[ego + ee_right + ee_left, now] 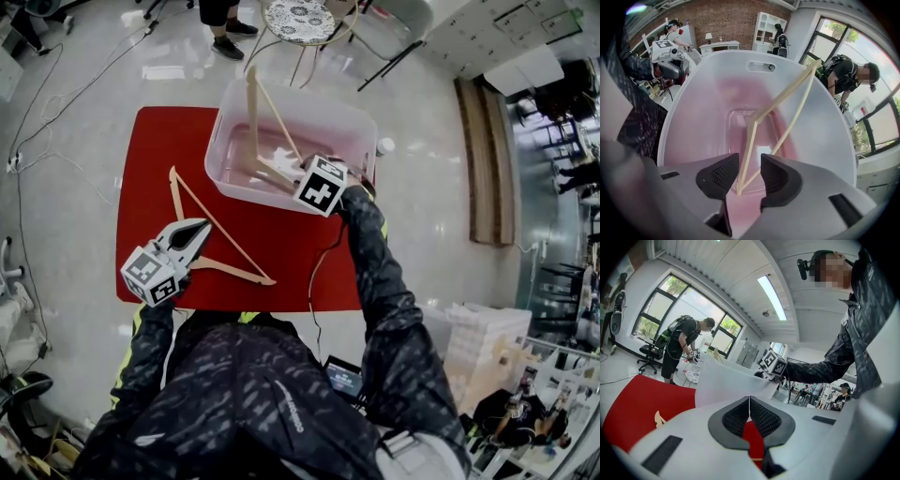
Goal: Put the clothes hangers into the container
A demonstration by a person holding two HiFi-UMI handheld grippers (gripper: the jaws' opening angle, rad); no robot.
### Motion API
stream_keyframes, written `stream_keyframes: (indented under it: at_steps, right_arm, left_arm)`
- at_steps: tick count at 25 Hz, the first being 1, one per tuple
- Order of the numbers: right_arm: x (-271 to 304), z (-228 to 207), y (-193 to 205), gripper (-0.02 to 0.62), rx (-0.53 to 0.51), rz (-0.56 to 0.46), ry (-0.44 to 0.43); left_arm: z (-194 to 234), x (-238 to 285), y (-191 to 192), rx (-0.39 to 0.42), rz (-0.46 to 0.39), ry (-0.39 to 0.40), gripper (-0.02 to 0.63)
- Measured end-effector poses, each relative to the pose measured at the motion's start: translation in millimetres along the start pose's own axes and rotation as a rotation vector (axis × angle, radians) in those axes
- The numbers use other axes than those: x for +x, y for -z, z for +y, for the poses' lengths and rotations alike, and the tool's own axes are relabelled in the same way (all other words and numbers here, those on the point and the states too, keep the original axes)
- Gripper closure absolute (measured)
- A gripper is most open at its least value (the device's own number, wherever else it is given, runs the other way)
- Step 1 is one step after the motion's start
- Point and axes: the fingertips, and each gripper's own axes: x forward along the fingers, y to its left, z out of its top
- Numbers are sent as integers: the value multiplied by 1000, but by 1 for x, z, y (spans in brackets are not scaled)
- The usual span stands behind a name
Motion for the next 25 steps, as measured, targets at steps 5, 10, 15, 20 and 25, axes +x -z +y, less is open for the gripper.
stream_keyframes:
  at_steps: [5,10,15,20,25]
  right_arm:
    - [-9,-11,-5,463,38,-60,45]
    - [-25,-22,-16,468,60,-145,156]
    - [-56,-25,-24,518,90,-226,264]
    - [-95,-21,-21,557,118,-308,359]
    - [-124,2,-17,558,147,-351,389]
  left_arm:
    - [-2,2,-2,3,1,2,594]
    - [-5,-1,-5,8,-4,9,594]
    - [-14,1,-9,20,9,17,594]
    - [-34,5,-19,35,-2,30,594]
    - [-51,3,-20,52,0,37,595]
